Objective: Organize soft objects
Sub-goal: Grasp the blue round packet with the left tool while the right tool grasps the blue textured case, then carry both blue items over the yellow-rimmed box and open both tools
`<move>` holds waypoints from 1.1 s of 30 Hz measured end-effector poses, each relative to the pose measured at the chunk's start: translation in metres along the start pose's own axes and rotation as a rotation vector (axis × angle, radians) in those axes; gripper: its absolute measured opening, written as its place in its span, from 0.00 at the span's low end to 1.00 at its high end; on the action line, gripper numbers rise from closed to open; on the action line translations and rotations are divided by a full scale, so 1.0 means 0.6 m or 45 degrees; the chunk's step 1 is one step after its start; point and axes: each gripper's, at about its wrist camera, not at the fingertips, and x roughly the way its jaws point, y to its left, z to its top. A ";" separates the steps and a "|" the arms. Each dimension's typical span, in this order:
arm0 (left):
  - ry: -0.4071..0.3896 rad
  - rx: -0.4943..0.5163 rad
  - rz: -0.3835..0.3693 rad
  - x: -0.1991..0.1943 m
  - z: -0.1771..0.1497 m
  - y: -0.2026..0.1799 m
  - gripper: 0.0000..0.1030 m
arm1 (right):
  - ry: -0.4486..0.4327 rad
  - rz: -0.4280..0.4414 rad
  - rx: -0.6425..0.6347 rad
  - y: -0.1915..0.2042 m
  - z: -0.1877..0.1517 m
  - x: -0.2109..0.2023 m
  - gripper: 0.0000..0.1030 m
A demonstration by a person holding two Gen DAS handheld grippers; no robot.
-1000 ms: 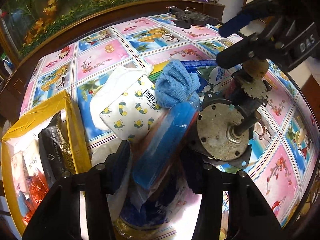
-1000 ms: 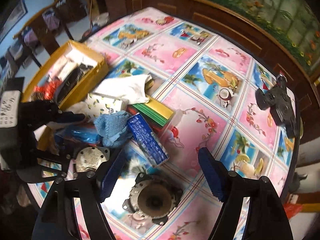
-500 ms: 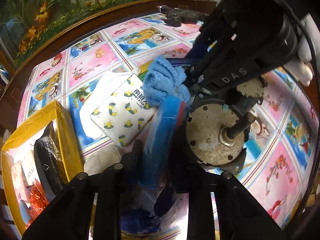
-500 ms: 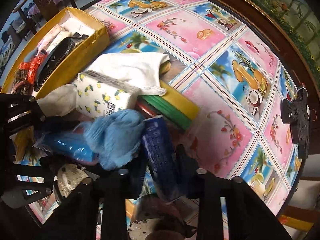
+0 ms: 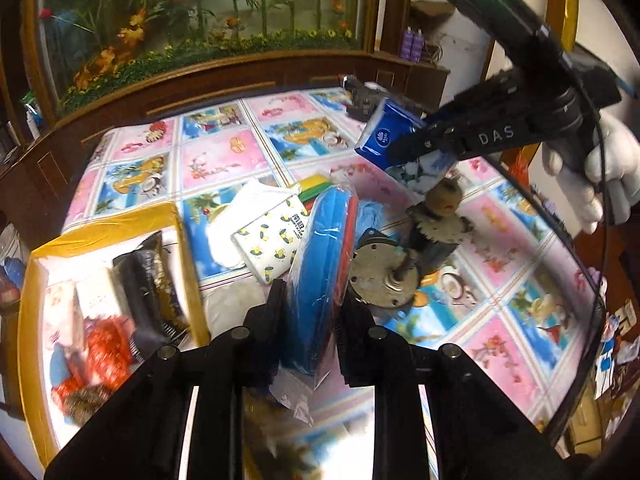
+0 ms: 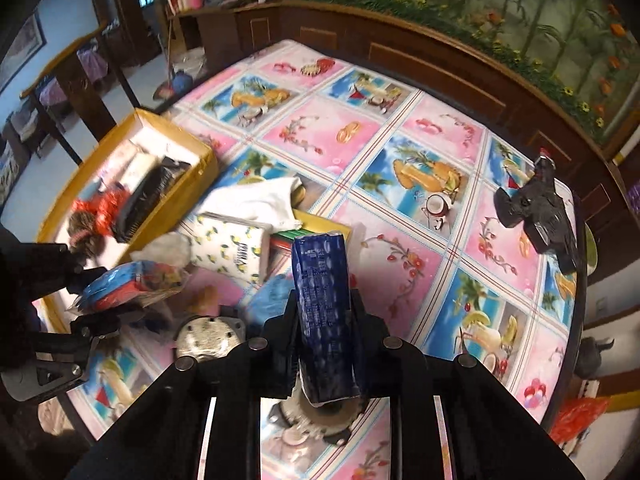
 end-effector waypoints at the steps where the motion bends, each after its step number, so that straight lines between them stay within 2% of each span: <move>1: -0.021 -0.014 0.000 -0.020 -0.005 0.002 0.19 | -0.019 0.001 0.008 0.009 -0.010 -0.024 0.20; 5: -0.091 -0.097 0.010 -0.097 -0.038 0.024 0.19 | -0.106 0.080 0.040 0.047 -0.036 -0.088 0.20; 8: -0.110 -0.162 0.071 -0.142 -0.076 0.057 0.19 | -0.155 0.118 0.024 0.083 -0.058 -0.125 0.20; 14: -0.068 -0.346 0.171 -0.170 -0.154 0.135 0.19 | -0.190 0.269 0.006 0.160 -0.088 -0.139 0.19; 20: -0.015 -0.474 0.232 -0.158 -0.205 0.198 0.19 | -0.158 0.405 -0.031 0.241 -0.089 -0.116 0.19; 27: 0.112 -0.597 0.297 -0.101 -0.215 0.276 0.19 | -0.046 0.582 0.007 0.302 -0.065 -0.049 0.19; 31: 0.133 -0.667 0.371 -0.070 -0.208 0.316 0.19 | 0.040 0.587 0.053 0.320 -0.051 0.007 0.19; 33: 0.105 -0.687 0.388 -0.061 -0.205 0.331 0.20 | 0.076 0.564 0.079 0.321 -0.041 0.037 0.19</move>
